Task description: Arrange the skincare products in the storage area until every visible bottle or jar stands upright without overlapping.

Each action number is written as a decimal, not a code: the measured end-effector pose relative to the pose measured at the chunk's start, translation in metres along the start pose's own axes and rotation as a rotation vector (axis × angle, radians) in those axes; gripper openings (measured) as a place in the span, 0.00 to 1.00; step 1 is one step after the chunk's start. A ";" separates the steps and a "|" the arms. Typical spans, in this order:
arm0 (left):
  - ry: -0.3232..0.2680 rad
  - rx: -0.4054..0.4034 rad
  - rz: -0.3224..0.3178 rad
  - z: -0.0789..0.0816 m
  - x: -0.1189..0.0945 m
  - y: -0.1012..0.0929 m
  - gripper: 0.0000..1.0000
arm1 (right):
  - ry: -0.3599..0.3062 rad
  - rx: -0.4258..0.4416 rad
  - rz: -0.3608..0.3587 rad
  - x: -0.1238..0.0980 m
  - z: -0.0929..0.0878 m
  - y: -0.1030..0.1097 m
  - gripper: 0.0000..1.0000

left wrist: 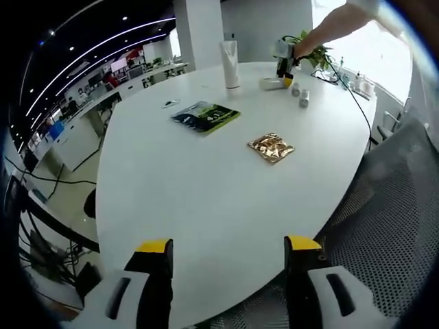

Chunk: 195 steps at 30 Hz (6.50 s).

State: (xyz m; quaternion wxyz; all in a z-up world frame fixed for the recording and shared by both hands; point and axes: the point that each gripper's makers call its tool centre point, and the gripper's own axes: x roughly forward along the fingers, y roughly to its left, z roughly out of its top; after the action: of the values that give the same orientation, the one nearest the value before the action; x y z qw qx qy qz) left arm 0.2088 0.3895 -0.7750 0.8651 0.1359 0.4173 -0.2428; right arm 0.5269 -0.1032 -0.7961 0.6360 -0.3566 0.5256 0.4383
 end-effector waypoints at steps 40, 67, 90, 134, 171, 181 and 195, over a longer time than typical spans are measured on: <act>-0.015 0.019 0.019 0.004 -0.001 0.004 0.65 | 0.285 -0.150 -0.069 -0.047 0.020 0.024 0.24; -0.077 0.043 0.033 0.016 -0.005 0.005 0.65 | 0.352 -0.588 -0.160 -0.078 0.087 0.128 0.23; -0.270 0.214 0.086 0.092 -0.021 -0.025 0.59 | 0.346 -0.916 -0.156 -0.088 0.121 0.228 0.23; -0.477 0.302 -0.110 0.221 0.027 -0.157 0.29 | 0.171 -1.118 -0.191 -0.127 0.174 0.323 0.24; -0.586 0.288 -0.360 0.202 0.121 -0.196 0.28 | 0.446 -0.975 -0.165 -0.054 0.127 0.300 0.25; -0.608 0.283 -0.372 0.199 0.120 -0.194 0.28 | 0.501 -1.012 -0.193 -0.053 0.132 0.307 0.26; -0.603 0.253 -0.395 0.192 0.122 -0.190 0.28 | 0.435 -1.057 -0.167 -0.052 0.146 0.316 0.28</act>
State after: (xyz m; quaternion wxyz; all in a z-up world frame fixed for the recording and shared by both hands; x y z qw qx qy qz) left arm 0.2990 0.1071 -0.7593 0.8620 0.0812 0.1289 -0.4835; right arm 0.2806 0.1352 -0.7148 0.2811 -0.7480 0.3243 0.5062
